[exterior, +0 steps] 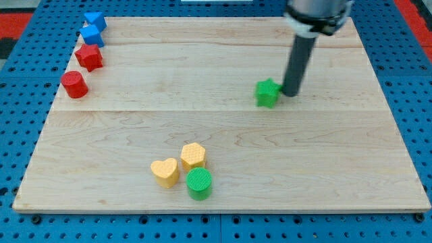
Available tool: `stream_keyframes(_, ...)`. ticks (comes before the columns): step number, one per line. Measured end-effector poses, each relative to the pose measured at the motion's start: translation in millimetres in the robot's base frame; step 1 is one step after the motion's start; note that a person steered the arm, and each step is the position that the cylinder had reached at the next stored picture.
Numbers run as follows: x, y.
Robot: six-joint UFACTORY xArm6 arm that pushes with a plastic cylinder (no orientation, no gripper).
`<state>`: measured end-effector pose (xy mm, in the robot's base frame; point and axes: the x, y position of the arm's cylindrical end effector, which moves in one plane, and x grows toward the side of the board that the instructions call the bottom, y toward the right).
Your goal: Move the yellow hexagon and green star to the bottom center of the board
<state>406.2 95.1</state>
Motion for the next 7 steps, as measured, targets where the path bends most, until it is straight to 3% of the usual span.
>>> stream_keyframes(2,-36.4,-35.2)
stream_keyframes(3,19.5,-57.6)
stream_keyframes(4,47.8,-78.3)
stream_keyframes(5,23.2,-66.6)
stream_keyframes(6,53.6,-117.8)
stream_keyframes(7,86.1,-120.9)
